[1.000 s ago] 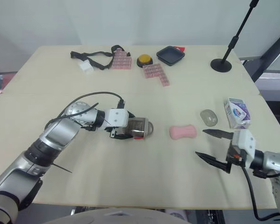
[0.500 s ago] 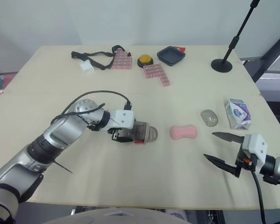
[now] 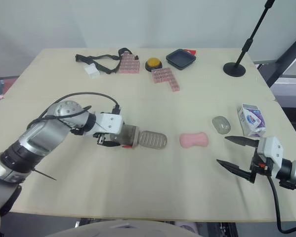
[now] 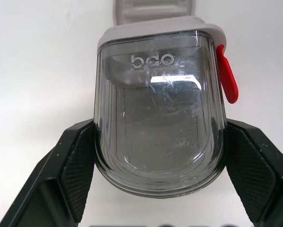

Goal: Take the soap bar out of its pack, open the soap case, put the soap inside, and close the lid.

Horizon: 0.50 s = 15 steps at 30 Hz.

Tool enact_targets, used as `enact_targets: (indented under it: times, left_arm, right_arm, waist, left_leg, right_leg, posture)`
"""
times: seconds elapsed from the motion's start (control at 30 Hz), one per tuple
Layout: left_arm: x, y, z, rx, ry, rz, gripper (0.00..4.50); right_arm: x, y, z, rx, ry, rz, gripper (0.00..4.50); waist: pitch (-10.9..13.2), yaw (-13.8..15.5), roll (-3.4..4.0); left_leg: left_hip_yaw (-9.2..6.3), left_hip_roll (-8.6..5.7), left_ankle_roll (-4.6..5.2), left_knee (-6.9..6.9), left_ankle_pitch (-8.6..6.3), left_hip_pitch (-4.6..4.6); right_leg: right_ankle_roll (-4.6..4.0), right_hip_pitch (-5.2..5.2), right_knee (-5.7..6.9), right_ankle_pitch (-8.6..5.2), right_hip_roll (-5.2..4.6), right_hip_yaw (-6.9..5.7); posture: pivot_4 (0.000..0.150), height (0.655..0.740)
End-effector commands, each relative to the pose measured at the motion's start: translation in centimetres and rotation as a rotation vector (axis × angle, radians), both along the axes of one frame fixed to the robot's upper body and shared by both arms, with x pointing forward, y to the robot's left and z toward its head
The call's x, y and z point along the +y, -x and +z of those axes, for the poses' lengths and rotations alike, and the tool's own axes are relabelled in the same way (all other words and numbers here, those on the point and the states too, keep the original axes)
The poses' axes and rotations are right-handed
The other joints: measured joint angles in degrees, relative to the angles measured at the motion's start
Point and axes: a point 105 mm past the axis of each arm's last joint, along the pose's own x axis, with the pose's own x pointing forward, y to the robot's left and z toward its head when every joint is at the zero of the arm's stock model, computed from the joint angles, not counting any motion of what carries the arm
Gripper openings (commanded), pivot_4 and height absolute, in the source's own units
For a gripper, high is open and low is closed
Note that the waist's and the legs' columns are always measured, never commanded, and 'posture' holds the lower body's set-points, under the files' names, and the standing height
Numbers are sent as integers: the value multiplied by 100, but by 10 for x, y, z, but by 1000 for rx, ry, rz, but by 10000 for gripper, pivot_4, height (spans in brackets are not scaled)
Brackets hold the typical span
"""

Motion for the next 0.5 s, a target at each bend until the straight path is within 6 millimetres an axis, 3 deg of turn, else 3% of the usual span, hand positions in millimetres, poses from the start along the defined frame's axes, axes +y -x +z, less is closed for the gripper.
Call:
enact_targets:
  times: [0.03, 0.2, 0.27, 0.5]
  left_arm:
    - [9, -1, 3, -5, 61, -11, 34592]
    - [8, -3, 1, 6, 150, -22, 34592]
    - [9, -6, 0, -6, 163, -23, 44815]
    - [17, -9, 7, -32, 216, -34, 44815]
  right_arm:
    - [-1, -2, 6, -22, 18, 19, 44605]
    - [-1, -3, 6, -22, 22, 29, 44605]
    - [-1, -3, 6, -20, 24, 31, 45000]
    - [-2, -3, 8, -16, 36, 39, 45000]
  waist:
    - [0, 6, 0]
    - [0, 0, 0]
    - [0, 6, 0]
    - [0, -4, 0]
  left_leg:
    - [-1, 0, 0, 0, 0, 0]
    - [-2, 0, 0, 1, 0, -3]
    - [-3, 0, 0, 1, 0, -5]
    - [-4, 1, 1, 2, 1, -6]
  right_leg:
    - [0, 0, 0, 0, 0, -4]
    - [0, 0, 0, 0, 0, -5]
    - [0, 0, 0, 0, -1, -8]
    - [0, 0, -1, 0, -1, -8]
  posture:
    - [1500, 7400]
    - [1500, 7400]
    - [1500, 7400]
    - [1500, 7400]
